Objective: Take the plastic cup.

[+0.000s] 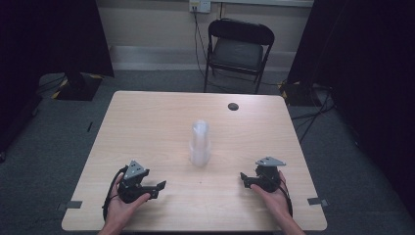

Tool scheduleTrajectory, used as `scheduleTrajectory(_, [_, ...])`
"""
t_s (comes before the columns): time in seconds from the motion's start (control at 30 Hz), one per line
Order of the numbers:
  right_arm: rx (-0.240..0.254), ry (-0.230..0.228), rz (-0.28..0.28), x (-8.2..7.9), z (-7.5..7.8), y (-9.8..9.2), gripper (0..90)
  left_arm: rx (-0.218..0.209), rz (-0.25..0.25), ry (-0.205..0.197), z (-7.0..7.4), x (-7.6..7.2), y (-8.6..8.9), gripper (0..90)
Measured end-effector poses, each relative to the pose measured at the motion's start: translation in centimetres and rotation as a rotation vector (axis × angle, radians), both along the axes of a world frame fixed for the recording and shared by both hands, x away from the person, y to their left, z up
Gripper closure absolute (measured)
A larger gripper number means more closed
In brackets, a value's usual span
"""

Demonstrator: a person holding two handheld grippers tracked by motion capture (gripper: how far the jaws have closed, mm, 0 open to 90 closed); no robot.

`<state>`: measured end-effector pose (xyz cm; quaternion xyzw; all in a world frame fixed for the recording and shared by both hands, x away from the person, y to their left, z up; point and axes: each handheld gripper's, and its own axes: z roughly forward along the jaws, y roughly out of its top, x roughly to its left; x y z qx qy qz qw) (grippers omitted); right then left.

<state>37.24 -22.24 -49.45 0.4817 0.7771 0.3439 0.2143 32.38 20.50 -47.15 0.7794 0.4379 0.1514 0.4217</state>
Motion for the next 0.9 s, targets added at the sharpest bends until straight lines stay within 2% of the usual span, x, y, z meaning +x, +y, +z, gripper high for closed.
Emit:
scheduleTrajectory(0.1, [0.008, -0.017, 0.008, -0.2, 0.3, 0.0, 18.0, -0.012, 0.009, 0.006, 0.0, 0.2, 0.1, 18.7])
scheduleTrajectory(0.17, [0.025, -0.014, 0.011, -0.3, 0.5, -0.1, 18.1, -0.017, 0.010, 0.006, 0.0, 0.3, 0.2, 18.2])
scheduleTrajectory(0.2, [0.049, -0.008, 0.017, -0.4, 0.6, -0.1, 18.9, -0.030, 0.001, 0.009, 0.0, 0.4, 0.2, 17.9])
scheduleTrajectory(0.23, [0.062, -0.004, 0.022, -0.5, 0.8, -0.2, 20.6, -0.023, -0.001, 0.006, 0.0, 0.5, 0.2, 17.8])
scheduleTrajectory(0.33, [0.103, -0.030, 0.038, -0.8, 1.3, -0.2, 22.9, -0.026, -0.003, 0.007, 0.0, 0.5, 0.1, 17.7])
scheduleTrajectory(0.47, [0.135, -0.058, 0.066, -1.3, 2.0, 0.0, 25.1, -0.019, -0.008, -0.003, 0.1, 0.2, 0.1, 17.7])
scheduleTrajectory(0.53, [0.160, -0.048, 0.084, -1.5, 2.3, 0.1, 26.4, -0.016, -0.011, -0.007, 0.2, 0.1, 0.1, 17.7])
scheduleTrajectory(0.63, [0.169, -0.023, 0.109, -1.5, 2.7, 0.3, 26.4, -0.004, -0.020, -0.011, 0.2, 0.0, 0.2, 17.7])
scheduleTrajectory(0.7, [0.182, -0.047, 0.132, -1.7, 3.3, 0.8, 27.8, -0.007, -0.014, -0.012, 0.3, -0.3, 0.3, 17.7])
scheduleTrajectory(0.8, [0.178, -0.070, 0.155, -2.0, 3.8, 1.2, 29.7, -0.008, -0.014, -0.018, 0.4, -0.4, 0.3, 17.6])
scheduleTrajectory(0.9, [0.182, -0.075, 0.177, -2.1, 4.0, 1.8, 29.6, 0.000, -0.015, -0.020, 0.4, -0.4, 0.3, 17.5])
